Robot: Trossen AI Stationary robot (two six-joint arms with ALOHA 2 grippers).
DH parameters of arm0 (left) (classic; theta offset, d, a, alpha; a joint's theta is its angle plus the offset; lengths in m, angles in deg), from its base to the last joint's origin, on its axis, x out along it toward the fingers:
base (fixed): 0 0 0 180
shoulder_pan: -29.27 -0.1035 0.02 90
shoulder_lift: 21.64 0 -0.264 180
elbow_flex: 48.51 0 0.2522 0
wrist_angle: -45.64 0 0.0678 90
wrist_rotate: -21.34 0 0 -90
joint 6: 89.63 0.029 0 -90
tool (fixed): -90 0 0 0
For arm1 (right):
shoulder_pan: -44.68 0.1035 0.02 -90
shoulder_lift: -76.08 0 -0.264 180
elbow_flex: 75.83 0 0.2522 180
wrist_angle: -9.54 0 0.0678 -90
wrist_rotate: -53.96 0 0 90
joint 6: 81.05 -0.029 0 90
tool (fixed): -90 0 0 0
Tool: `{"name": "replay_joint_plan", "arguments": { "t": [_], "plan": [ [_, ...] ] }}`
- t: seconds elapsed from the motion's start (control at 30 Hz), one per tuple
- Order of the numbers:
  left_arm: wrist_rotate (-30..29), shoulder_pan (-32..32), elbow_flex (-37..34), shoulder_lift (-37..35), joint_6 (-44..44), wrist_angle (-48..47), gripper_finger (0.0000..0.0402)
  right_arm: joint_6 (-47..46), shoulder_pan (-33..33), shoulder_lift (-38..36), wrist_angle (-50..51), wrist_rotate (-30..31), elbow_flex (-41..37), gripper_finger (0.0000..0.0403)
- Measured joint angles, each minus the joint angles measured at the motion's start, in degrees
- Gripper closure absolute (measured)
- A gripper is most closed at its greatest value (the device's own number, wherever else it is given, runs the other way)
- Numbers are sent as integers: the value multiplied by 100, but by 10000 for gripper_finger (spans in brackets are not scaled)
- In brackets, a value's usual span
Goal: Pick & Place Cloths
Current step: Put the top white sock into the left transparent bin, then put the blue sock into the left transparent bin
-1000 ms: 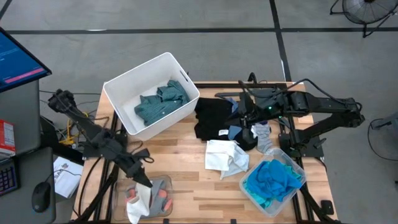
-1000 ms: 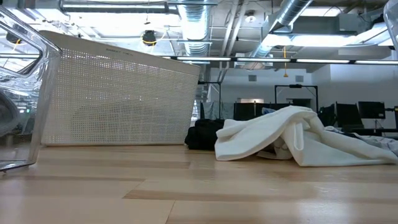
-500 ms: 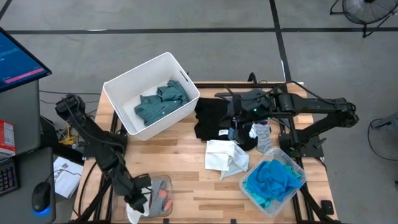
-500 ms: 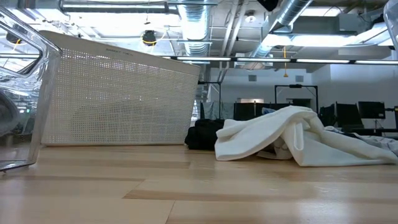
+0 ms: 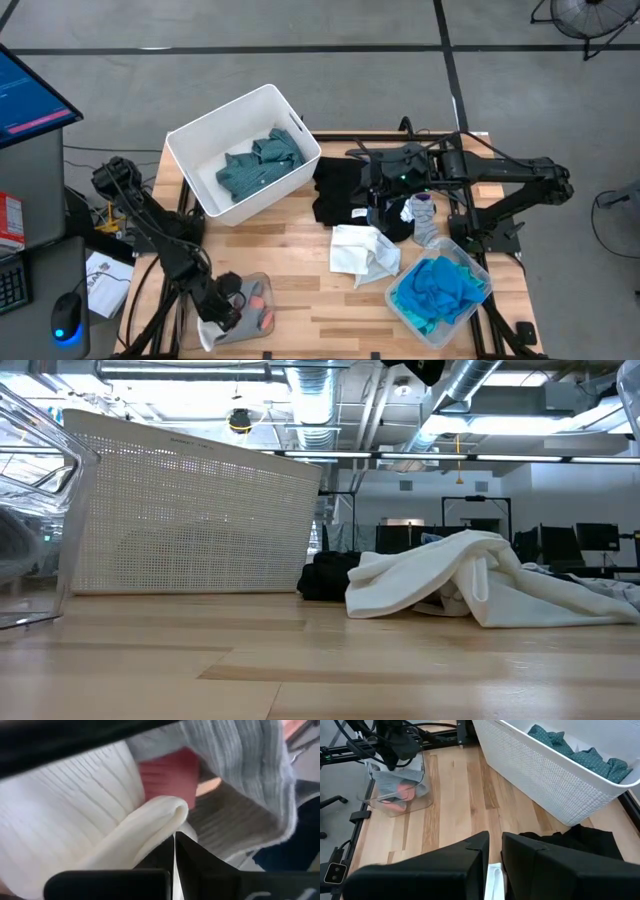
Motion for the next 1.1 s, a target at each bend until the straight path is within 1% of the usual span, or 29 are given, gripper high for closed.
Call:
{"name": "replay_joint_plan", "arguments": {
  "t": [0.1, 0.17, 0.23, 0.3, 0.37, 0.43, 0.5, 0.53, 0.57, 0.63, 0.73, 0.77, 0.83, 0.87, 0.9, 0.97, 1.03, 1.1],
  "plan": [
    [-47, -55, -19, -12, -1, -1, 401, 0, 0, 0, 0, -2, 0, 352],
    [-3, -122, -34, -142, 13, 8, 401, -2, 0, 0, 0, -4, 0, 352],
    [60, -214, -36, -434, 44, 34, 401, 0, 0, 0, 0, -5, 0, 352],
    [-7, -273, -34, -804, 26, 23, 401, 0, 0, 0, 0, -7, 0, 352],
    [-178, -307, -34, -1209, -14, 15, 401, 0, 0, 0, -2, -7, 0, 352],
    [-572, -342, -34, -1627, -129, 19, 401, 0, 0, 0, 0, -7, 0, 352],
    [-1265, -361, -34, -2076, -148, 22, 401, 2, 0, -2, 3, -7, 0, 352],
    [-1748, -387, -34, -2290, -141, 47, 401, 2, 0, -2, 18, -7, 0, 352],
    [-2313, -429, -34, -2495, -103, 96, 401, 0, 0, -2, 46, -7, 0, 352],
    [-3544, -511, -34, -2862, 251, 246, 401, 0, 6, -38, 195, -7, -2, 352],
    [-5379, -623, -29, -3259, 1236, 748, 401, -14, 57, -87, 541, -1, 2, 352],
    [-5898, -657, -29, -3322, 1615, 951, 401, -86, 66, -80, 726, 0, 1, 352],
    [-6714, -757, -29, -3373, 2434, 1417, 401, -314, 90, -66, 1111, 0, -2, 352],
    [-6959, -827, -29, -3379, 2824, 1611, 401, -470, 90, -68, 1306, 13, -2, 352],
    [-7089, -911, -29, -3379, 3089, 1809, 401, -686, 85, -74, 1556, 96, -2, 352],
    [-7095, -1134, -29, -3363, 3324, 2164, 401, -1299, 47, -62, 2166, 605, -2, 352],
    [-6761, -1444, -29, -3296, 3468, 2502, 401, -2100, -31, -26, 2790, 1336, -2, 353],
    [-6164, -1758, -29, -3204, 3761, 2950, 400, -3034, -142, -24, 3365, 2072, -3, 352]
  ]
}}
